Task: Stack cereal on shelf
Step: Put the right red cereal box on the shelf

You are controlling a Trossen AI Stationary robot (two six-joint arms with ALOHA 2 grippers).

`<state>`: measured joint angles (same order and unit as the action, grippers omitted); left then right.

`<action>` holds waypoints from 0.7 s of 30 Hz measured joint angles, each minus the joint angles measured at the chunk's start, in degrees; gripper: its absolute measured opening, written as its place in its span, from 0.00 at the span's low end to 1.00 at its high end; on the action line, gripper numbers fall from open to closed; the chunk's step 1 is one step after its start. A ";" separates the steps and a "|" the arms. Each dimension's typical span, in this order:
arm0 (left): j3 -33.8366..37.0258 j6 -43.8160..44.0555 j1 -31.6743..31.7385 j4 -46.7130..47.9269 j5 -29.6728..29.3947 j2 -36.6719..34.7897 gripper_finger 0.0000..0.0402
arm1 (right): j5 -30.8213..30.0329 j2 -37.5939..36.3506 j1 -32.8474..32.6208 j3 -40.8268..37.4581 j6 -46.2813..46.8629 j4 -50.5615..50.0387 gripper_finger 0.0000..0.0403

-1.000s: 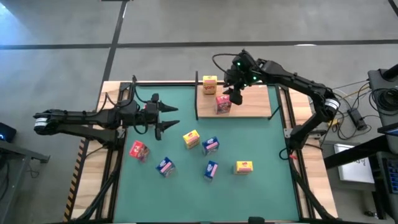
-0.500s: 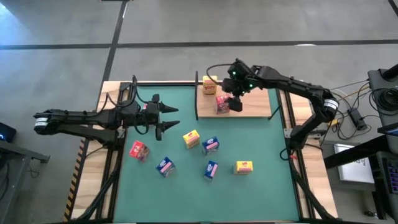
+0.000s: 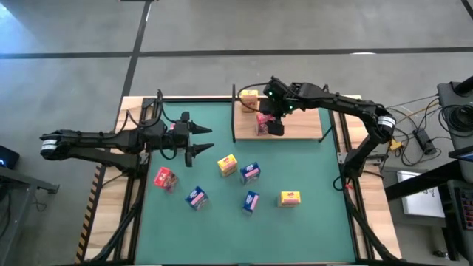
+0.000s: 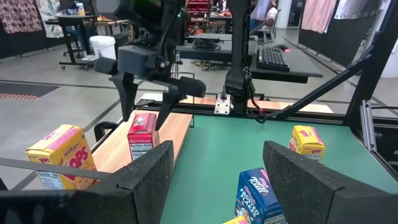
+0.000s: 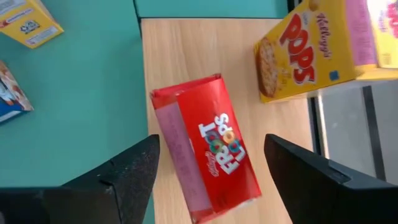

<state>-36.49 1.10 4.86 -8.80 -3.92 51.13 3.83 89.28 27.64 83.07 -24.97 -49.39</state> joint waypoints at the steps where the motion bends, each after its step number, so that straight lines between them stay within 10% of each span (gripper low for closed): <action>1: 0.00 -0.02 -0.01 0.02 0.00 0.02 0.58 | 0.00 0.31 0.00 0.00 -0.03 -0.04 0.70; 21: 0.13 -0.10 -0.02 0.02 0.00 0.02 0.58 | 0.18 1.46 0.14 -0.02 -1.16 -1.04 0.47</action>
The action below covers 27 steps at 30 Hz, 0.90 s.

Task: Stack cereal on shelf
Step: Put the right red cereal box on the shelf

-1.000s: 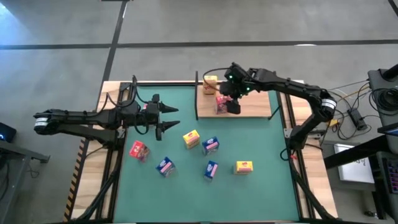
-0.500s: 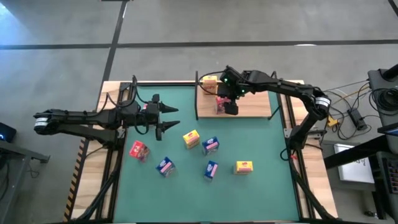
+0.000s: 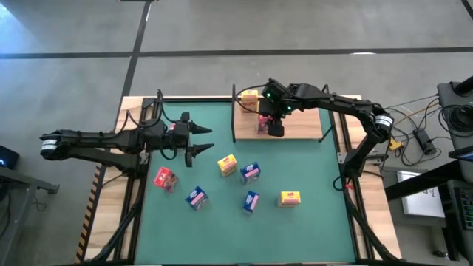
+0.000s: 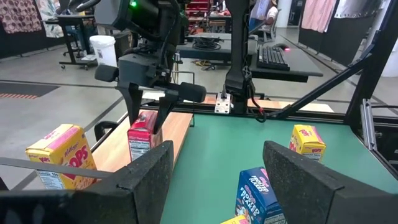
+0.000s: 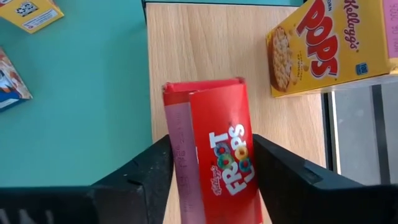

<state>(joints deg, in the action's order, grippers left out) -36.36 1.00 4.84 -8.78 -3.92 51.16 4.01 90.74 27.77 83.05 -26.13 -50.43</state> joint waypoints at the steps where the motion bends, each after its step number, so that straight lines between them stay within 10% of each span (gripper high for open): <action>1: 0.00 -0.01 0.00 0.00 0.00 0.00 0.58 | 0.02 0.01 0.00 0.00 -0.02 -0.05 0.46; 15: 0.06 0.01 0.00 0.01 0.00 0.00 0.58 | -1.45 -0.39 7.61 0.64 -4.35 -0.21 0.42; 27: 0.09 -0.02 0.00 0.02 0.00 0.00 0.58 | 10.15 -0.39 19.39 1.62 -6.57 0.85 0.42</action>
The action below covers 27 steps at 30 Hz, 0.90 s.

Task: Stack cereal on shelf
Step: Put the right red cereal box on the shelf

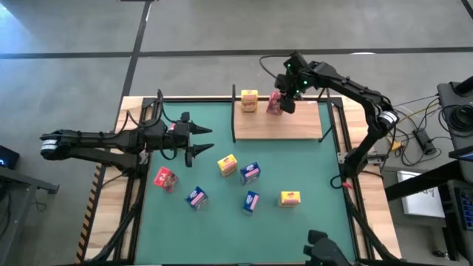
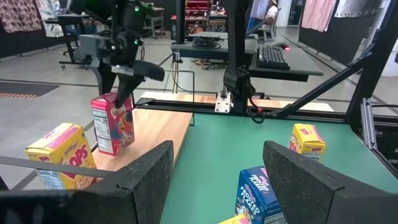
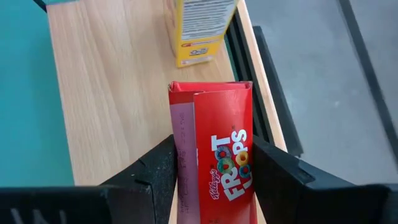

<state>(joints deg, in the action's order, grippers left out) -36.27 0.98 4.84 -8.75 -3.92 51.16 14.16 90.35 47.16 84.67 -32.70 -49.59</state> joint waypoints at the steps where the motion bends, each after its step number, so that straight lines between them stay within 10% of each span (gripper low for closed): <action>1: 0.00 -0.01 0.00 0.00 0.00 0.00 0.58 | 0.44 0.00 0.35 -0.16 -0.19 0.12 0.42; 27: 0.00 -0.32 0.00 0.00 0.00 0.00 0.58 | -3.74 2.01 -0.19 -0.57 -2.82 1.88 0.49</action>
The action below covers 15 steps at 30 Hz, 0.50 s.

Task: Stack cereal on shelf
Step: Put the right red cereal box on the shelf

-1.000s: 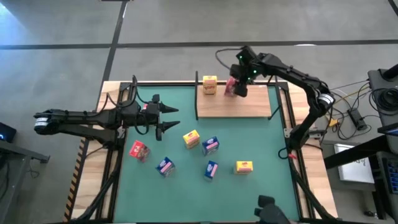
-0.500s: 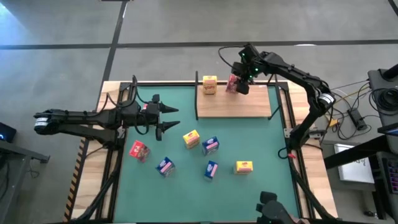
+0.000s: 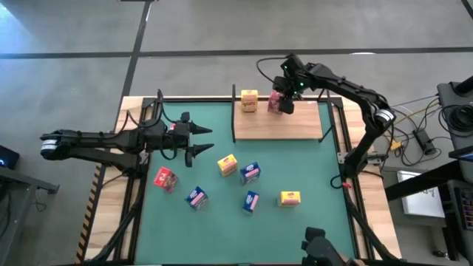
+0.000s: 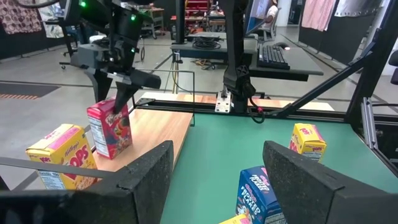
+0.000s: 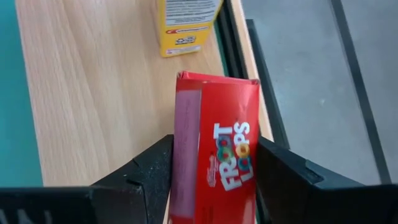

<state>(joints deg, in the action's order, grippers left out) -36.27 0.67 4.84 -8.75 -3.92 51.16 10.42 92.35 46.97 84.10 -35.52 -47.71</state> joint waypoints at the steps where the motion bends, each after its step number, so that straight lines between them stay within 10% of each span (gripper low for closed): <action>1: 0.00 0.00 0.00 -0.02 0.00 0.00 0.58 | 0.04 0.12 -0.06 0.01 -0.01 0.01 0.49; 15: 0.00 -0.13 0.00 -0.02 0.00 0.00 0.58 | -3.04 -1.88 -0.48 2.24 0.67 -0.83 0.49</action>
<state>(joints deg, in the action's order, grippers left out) -36.27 0.54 4.84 -8.78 -3.92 51.16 7.39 90.48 46.48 86.34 -34.86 -48.54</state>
